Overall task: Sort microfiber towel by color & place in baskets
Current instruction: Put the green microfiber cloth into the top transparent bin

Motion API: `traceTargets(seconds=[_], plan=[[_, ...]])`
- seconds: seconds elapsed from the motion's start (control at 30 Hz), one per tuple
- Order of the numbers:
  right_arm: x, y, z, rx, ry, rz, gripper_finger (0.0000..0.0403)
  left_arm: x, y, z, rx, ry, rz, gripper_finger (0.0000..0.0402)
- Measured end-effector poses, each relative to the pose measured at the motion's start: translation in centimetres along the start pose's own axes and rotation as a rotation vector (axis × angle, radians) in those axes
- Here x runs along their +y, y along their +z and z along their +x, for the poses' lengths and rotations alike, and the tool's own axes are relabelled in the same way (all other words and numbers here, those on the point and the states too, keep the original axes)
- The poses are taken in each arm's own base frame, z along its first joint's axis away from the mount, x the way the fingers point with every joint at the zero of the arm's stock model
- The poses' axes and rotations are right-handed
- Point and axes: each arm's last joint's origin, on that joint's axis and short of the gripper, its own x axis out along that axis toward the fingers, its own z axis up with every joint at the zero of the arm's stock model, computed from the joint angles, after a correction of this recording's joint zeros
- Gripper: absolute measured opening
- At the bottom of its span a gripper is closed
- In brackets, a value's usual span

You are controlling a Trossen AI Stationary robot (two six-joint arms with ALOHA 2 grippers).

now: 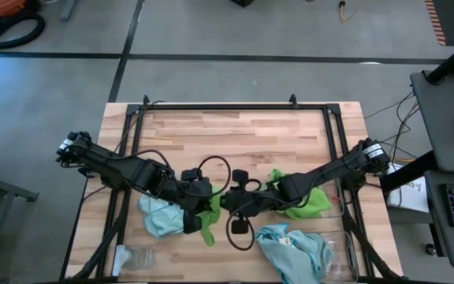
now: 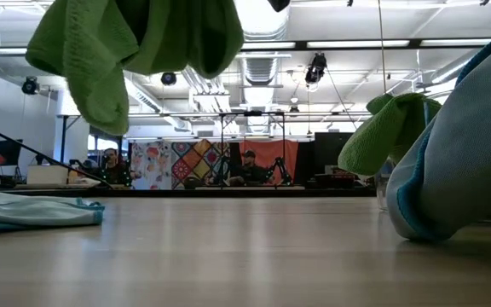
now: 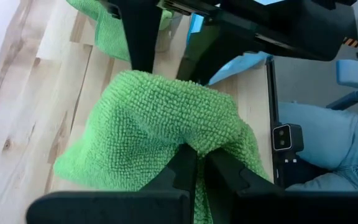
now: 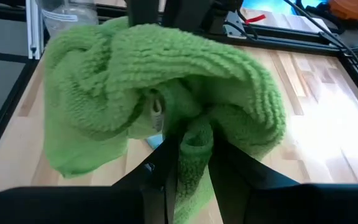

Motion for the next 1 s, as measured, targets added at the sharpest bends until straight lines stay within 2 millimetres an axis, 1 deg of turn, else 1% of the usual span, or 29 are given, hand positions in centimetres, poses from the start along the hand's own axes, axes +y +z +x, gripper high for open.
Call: traceTargets(seconds=[0.3,0.47,0.8,0.9,1.0], plan=[[0.0,-0.01,0.0,0.001,0.0,0.002,0.0013,0.0,0.01,0.0,-0.002,0.002,0.0,0.0003],[0.0,-0.09,0.0,0.009,0.004,0.029,0.001,0.01,0.02,0.0,-0.004,0.005,0.0,0.0003],[0.52,-0.18,-0.09,0.031,0.128,0.067,0.0009,0.2,-0.28,-0.06,0.026,0.023,-0.023,0.0004],[0.6,-0.2,-0.12,0.033,0.131,0.066,0.0009,0.12,-0.26,-0.2,0.037,0.004,-0.025,0.0011],[0.59,-0.29,-0.12,0.042,0.13,0.062,0.0009,-0.07,0.13,-0.65,0.025,-0.017,-0.049,0.0027]])
